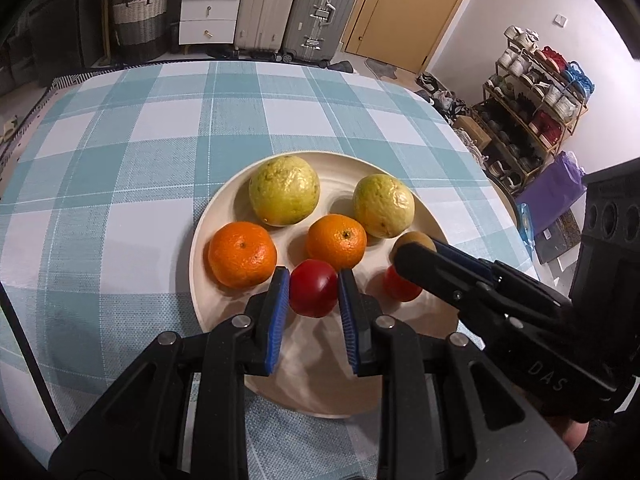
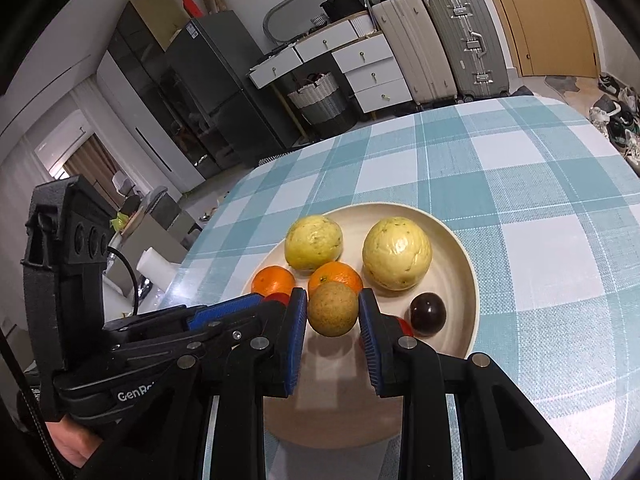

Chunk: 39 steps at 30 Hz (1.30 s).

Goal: Organize fruits
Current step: 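Carry the tomato and brown fruit onto the cream plate and release both, then withdraw both grippers toward the last brown fruit and dark plum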

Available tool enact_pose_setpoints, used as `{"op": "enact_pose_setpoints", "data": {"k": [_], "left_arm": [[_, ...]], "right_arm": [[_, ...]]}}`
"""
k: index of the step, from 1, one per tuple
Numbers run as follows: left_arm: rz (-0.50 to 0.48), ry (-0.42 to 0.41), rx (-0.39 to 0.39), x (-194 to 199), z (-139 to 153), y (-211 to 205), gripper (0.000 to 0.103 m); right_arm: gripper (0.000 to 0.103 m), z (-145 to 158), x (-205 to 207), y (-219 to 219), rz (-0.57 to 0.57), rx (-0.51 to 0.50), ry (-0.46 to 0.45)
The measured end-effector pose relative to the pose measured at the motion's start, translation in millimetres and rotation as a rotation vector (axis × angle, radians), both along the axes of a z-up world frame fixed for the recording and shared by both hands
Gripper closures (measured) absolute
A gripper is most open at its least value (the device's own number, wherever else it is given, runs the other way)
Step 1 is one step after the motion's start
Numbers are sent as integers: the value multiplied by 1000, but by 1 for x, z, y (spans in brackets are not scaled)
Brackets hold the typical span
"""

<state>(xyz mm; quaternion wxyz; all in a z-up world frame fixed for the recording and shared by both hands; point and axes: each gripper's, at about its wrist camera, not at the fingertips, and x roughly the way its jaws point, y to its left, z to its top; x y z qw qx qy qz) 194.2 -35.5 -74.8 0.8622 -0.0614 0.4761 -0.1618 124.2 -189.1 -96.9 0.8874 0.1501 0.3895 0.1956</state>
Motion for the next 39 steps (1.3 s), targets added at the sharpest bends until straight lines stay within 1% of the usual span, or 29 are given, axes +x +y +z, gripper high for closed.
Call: {"op": "enact_pose_setpoints", "data": {"k": [4, 8, 9, 10, 13, 15, 17, 18, 19, 32, 34, 35, 37, 39], "left_arm": [[-7, 4, -7, 4, -2, -1, 81], [4, 12, -27, 5, -2, 0, 81], [4, 11, -30, 4, -2, 0, 81], [7, 10, -27, 4, -1, 0, 81], [25, -1, 2, 1, 2, 0, 79], [38, -3, 14, -2, 5, 1, 77], [51, -13, 55, -6, 8, 0, 72], [52, -24, 77, -9, 10, -2, 71], [48, -35, 83, -12, 12, -3, 71], [46, -77, 106, -43, 32, -5, 68], [49, -82, 115, -49, 35, -5, 65], [58, -85, 133, -52, 37, -5, 62], [64, -96, 143, -57, 40, -4, 58], [72, -106, 147, -64, 45, -1, 55]], "right_arm": [[76, -2, 3, 2, 2, -21, -5], [76, -3, 5, 3, -1, -17, -3], [75, -2, 4, 2, -6, -25, -9], [67, -2, 4, 2, -10, -32, -11], [57, 0, 3, -3, -25, -15, -17], [56, 2, 1, -6, -41, -15, -23], [56, 4, -1, -9, -45, -3, -26], [55, 5, -3, -10, -47, -5, -27], [54, 7, -5, -11, -52, -9, -29], [51, 21, -36, -14, -64, -29, -55], [50, 23, -40, -13, -65, -32, -60], [50, 25, -43, -13, -66, -36, -63], [43, 28, -48, -12, -66, -39, -73], [39, 32, -53, -12, -67, -46, -87]]}}
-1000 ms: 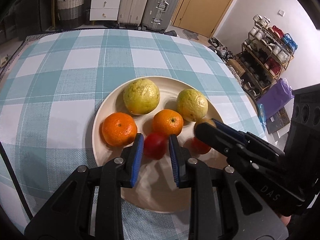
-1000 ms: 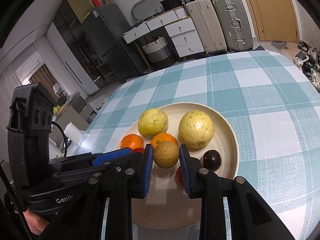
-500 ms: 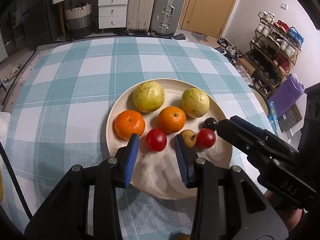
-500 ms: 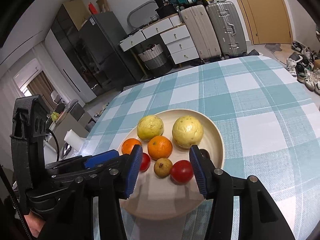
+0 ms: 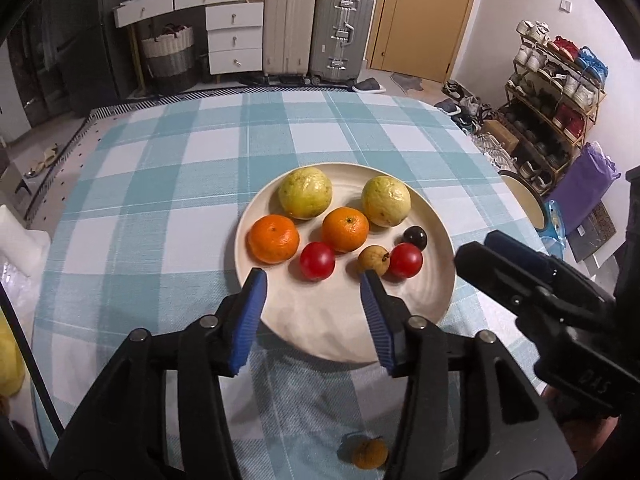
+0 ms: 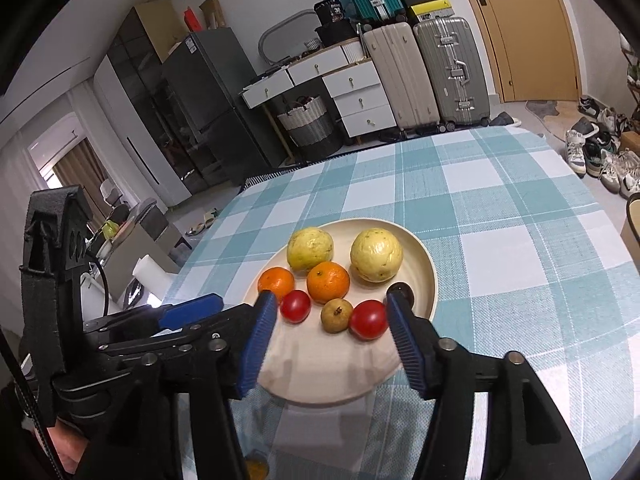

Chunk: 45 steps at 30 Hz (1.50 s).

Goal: Organize fruits
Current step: 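Withdraw both grippers toward the last brown fruit and dark plum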

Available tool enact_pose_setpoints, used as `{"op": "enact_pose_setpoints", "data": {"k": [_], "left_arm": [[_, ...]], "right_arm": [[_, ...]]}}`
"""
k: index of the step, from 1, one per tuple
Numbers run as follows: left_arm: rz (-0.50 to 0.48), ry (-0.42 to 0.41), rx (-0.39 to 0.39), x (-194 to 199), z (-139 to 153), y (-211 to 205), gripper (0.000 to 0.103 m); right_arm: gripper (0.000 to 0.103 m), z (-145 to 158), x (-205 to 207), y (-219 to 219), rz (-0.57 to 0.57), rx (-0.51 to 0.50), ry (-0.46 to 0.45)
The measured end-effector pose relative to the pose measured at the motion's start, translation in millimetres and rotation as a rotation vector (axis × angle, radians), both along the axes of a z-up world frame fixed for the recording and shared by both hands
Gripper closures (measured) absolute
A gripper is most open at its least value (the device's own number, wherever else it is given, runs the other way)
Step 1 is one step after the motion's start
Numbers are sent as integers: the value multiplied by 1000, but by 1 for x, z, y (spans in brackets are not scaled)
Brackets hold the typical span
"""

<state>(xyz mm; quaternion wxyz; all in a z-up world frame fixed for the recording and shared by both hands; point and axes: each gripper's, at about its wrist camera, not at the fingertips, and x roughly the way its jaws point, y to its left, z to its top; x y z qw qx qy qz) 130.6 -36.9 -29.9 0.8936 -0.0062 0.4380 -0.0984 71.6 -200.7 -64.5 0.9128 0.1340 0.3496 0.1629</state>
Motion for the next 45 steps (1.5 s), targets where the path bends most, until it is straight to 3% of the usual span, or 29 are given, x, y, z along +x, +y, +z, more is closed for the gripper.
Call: {"op": "enact_pose_setpoints", "data": {"k": [7, 10, 13, 30, 38, 45], "left_arm": [[17, -42, 30, -23, 13, 7, 36], [29, -68, 48, -35, 18, 9, 22], [42, -78, 68, -46, 20, 13, 21], [114, -46, 52, -89, 6, 36, 1], [122, -1, 50, -103, -11, 39, 1], [119, 31, -13, -112, -25, 47, 1]], "right_arm": [[30, 10, -18, 5, 15, -23, -12], [29, 12, -26, 7, 23, -40, -11], [21, 12, -36, 9, 24, -51, -17], [10, 6, -87, 13, 64, -63, -34], [7, -7, -105, 18, 94, -59, -13], [7, -21, -115, 22, 116, -52, 23]]}}
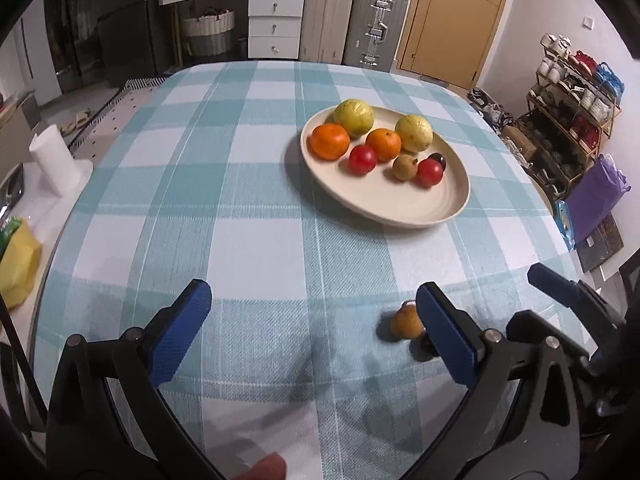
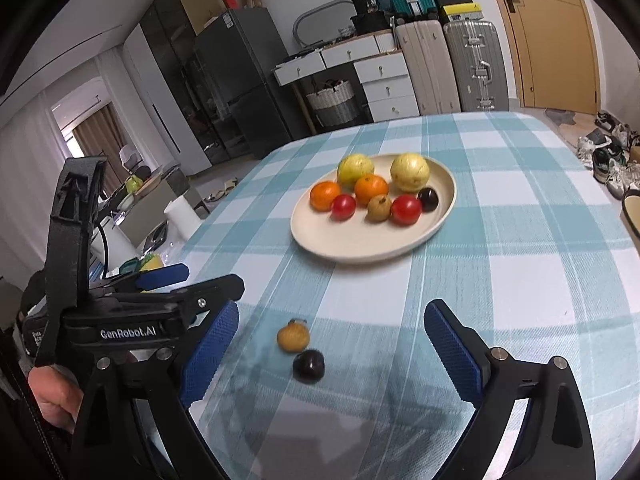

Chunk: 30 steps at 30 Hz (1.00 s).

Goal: Organize fruits
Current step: 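Withdraw both grippers toward the last brown fruit and dark plum, then grasp the dark plum with the right gripper while the left gripper grasps the brown fruit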

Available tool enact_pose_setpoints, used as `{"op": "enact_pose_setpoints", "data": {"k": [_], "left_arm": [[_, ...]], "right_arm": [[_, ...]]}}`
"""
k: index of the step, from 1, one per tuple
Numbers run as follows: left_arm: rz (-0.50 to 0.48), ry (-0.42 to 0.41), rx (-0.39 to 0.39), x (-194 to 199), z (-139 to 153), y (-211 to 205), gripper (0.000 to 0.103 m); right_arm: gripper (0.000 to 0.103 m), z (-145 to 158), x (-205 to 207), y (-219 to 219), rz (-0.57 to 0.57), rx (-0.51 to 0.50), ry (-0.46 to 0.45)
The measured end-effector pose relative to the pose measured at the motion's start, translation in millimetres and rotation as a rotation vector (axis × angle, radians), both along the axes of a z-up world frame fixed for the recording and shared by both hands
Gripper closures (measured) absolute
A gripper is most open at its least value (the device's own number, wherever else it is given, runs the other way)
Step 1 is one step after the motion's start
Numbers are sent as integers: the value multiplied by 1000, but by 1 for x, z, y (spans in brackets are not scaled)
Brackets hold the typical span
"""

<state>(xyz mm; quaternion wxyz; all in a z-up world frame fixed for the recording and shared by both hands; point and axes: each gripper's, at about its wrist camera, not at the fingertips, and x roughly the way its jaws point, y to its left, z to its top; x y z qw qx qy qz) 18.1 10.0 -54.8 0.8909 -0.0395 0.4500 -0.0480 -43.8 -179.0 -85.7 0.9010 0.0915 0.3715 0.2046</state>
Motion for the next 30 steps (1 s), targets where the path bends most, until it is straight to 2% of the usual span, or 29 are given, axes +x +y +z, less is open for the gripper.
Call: {"op": "enact_pose_setpoints", "data": {"k": [5, 10, 18, 26, 27, 28, 30], "left_arm": [[1, 16, 16, -4, -10, 1, 1], [11, 42, 0, -5, -20, 7, 1], [28, 38, -19, -6, -21, 17, 1], [38, 46, -27, -4, -24, 23, 1], [37, 47, -27, -4, -24, 23, 1], [36, 48, -26, -4, -25, 23, 1], [34, 50, -25, -3, -26, 23, 1]], "right_arm": [[7, -11, -2, 4, 20, -1, 29], [7, -22, -4, 11, 34, -8, 52], [8, -34, -4, 21, 60, -28, 86], [32, -40, -2, 30, 96, -39, 113], [38, -41, -2, 31, 98, -47, 114], [51, -42, -1, 33, 105, -55, 120], [67, -46, 1, 37, 128, -59, 150]]}}
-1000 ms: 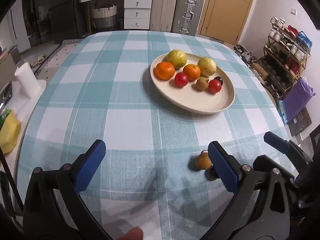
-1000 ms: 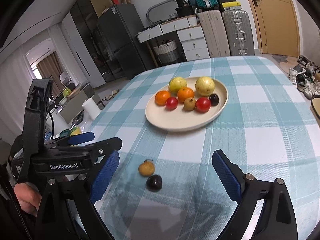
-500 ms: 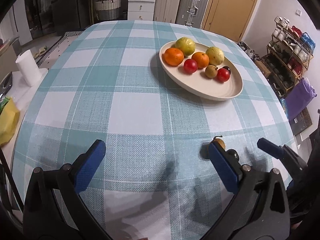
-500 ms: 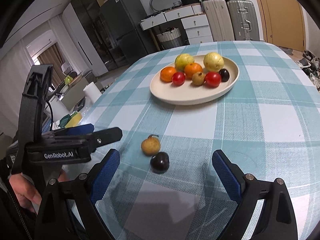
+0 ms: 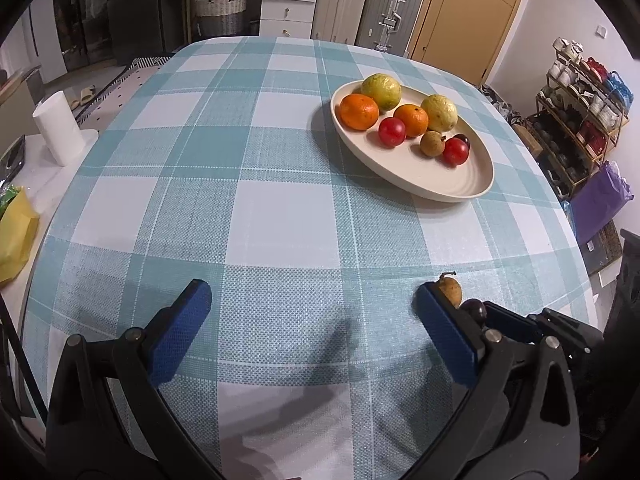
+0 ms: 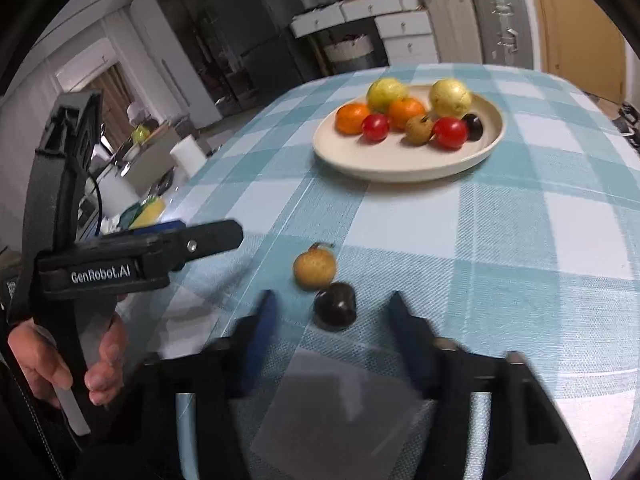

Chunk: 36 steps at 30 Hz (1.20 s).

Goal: Organize fruits
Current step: 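Grasp the dark plum with the right gripper while the left gripper grasps the brown fruit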

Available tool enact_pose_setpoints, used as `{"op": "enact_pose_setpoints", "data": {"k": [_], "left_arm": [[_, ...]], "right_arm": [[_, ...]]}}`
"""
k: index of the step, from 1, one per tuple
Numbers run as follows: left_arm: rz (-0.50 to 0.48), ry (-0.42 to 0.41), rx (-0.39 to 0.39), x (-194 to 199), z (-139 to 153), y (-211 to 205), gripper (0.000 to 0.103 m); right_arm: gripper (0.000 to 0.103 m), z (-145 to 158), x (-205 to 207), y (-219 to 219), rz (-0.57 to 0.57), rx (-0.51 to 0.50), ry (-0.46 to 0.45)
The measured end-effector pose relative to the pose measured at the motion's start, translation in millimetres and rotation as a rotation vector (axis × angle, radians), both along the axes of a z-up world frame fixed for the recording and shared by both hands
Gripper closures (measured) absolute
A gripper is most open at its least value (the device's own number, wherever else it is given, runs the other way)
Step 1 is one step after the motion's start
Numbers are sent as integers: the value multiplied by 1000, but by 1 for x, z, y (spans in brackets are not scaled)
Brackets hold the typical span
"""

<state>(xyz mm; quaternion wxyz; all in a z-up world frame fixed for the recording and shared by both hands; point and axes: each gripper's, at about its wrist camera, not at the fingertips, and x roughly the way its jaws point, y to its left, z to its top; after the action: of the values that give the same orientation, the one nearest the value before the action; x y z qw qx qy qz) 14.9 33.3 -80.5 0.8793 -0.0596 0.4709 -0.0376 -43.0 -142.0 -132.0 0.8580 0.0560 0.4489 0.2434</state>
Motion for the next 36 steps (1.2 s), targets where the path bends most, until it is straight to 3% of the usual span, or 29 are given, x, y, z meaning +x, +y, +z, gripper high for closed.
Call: {"op": "enact_pose_setpoints", "data": {"k": [2, 4, 22, 34, 36], "left_arm": [[-2, 2, -1, 0, -1, 0, 1], [-3, 3, -2, 0, -1, 0, 1], [-77, 34, -27, 2, -3, -20, 1], [-197, 74, -28, 16, -11, -60, 2], [-214, 79, -23, 17, -12, -66, 7]], "right_arm": [[69, 0, 0, 2, -2, -13, -9], [79, 0, 0, 2, -10, -27, -17], [80, 10, -4, -26, -57, 54, -41], [80, 18, -2, -64, -135, 92, -52], [80, 20, -2, -67, -141, 92, -57]]}}
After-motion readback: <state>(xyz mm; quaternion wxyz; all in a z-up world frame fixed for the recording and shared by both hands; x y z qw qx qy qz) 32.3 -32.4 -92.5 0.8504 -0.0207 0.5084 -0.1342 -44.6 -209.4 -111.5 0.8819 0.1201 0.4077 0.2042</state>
